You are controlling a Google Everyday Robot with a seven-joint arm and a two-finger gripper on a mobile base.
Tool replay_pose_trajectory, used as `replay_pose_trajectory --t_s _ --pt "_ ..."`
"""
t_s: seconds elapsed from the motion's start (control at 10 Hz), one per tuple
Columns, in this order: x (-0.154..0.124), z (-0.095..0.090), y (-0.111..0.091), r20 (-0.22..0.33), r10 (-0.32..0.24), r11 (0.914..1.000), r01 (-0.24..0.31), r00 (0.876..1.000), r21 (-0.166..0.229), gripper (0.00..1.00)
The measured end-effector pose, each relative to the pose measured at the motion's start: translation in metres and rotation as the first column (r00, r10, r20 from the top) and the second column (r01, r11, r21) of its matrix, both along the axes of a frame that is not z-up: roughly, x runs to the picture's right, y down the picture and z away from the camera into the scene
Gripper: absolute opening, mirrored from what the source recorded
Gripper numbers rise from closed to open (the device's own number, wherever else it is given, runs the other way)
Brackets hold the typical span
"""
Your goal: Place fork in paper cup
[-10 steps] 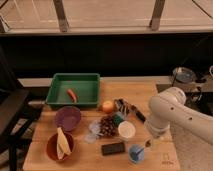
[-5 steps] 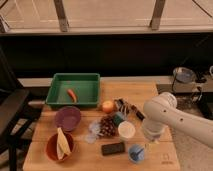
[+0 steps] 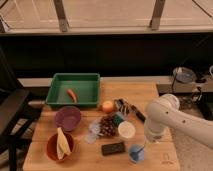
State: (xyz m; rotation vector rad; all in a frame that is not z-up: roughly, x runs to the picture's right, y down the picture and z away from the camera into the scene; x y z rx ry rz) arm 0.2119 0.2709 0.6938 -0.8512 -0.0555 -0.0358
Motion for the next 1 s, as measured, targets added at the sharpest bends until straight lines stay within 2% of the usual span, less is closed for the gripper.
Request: replay_pose_trajectory --t_s 0.2,0.5,0.8,1.0 --pt "0.004 -0.009 -0.011 -0.009 -0.004 0.9994 0.005 1.000 0.034 0.00" --pt "0.025 -0.038 -0.048 -0.041 0.008 0.9931 -0.003 0.999 0.117 0.00" --pt "0.046 -0.072 -0.098 -0.068 -0.006 0.9760 0.021 0.998 0.217 0.00" --pt "0.055 -0.086 -0.123 -0.075 -0.013 0.9634 0.032 0.997 0.266 0.00"
